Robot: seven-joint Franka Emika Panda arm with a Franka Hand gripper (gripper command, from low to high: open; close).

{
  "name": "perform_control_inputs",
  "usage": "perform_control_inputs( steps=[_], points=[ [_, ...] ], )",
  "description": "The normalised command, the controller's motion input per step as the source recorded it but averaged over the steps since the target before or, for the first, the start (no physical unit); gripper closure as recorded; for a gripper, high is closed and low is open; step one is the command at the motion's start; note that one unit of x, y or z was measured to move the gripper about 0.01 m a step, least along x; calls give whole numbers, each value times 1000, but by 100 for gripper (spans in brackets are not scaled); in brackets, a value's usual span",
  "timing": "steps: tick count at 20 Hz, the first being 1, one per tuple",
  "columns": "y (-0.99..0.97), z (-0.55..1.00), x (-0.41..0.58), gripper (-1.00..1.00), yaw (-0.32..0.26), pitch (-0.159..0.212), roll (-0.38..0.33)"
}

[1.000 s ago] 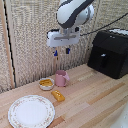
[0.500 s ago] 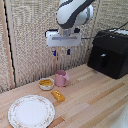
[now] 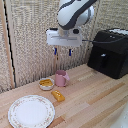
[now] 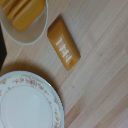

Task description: Carefully navigate your gripper to the air fryer's handle. Confidently seize the handle using your gripper. Gradually bring the handle toward yourself to access the air fryer.

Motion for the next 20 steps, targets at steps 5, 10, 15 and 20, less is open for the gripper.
perform_control_inputs(
  steps=[5, 10, 15, 20],
  points=[
    [17, -1, 0, -100, -138, -71, -361],
    [0, -30, 0, -100, -125, -78, -375],
    [0, -73, 0, -100, -142, -76, -375],
    [-37, -109, 0, -100, -135, -100, -372]
  ],
)
